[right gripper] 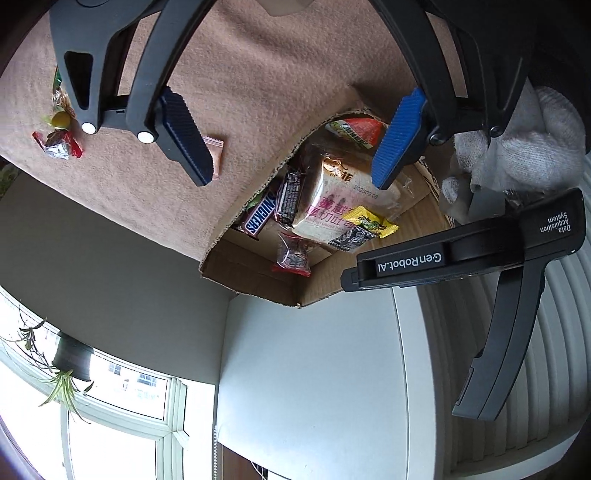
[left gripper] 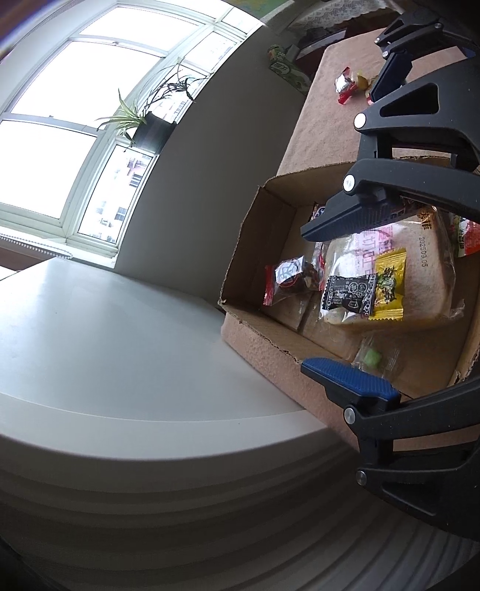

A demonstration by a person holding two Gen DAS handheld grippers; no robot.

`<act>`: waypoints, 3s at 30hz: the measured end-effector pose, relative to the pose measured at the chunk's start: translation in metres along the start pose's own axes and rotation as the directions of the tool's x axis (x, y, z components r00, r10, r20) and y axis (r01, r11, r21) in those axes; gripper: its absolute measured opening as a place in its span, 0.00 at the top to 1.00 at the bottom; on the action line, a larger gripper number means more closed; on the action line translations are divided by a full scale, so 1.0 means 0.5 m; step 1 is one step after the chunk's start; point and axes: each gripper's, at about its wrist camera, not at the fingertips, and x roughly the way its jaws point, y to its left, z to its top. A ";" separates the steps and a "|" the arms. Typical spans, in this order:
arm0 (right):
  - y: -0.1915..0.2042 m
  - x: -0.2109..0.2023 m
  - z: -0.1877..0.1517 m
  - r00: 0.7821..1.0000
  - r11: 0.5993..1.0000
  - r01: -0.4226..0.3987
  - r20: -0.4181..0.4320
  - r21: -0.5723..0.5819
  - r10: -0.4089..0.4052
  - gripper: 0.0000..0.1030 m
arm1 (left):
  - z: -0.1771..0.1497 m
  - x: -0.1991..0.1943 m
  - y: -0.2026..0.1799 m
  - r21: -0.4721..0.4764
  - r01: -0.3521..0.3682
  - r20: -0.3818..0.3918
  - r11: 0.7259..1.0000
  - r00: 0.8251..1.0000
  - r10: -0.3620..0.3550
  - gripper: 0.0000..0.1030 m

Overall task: Organize snacks
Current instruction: 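Withdraw both open grippers from the box back over the table, then move the left gripper toward the dark bag while the right moves toward the green pouch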

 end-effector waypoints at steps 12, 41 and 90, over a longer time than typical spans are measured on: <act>-0.098 -0.035 -0.044 0.998 0.996 0.063 -0.023 0.056 -0.062 0.12 | -0.007 -0.011 -0.066 0.086 -0.008 0.028 0.996 1.000 0.006 0.36; -0.586 -0.126 -0.198 0.983 0.798 0.182 -0.122 0.574 -0.137 0.12 | -0.086 0.008 -0.304 0.273 0.179 -0.076 0.945 0.984 -0.164 0.30; -0.601 -0.021 -0.143 0.971 0.860 0.219 -0.193 0.461 -0.144 0.12 | -0.166 0.045 -0.330 0.291 0.211 -0.217 0.933 0.964 -0.151 0.30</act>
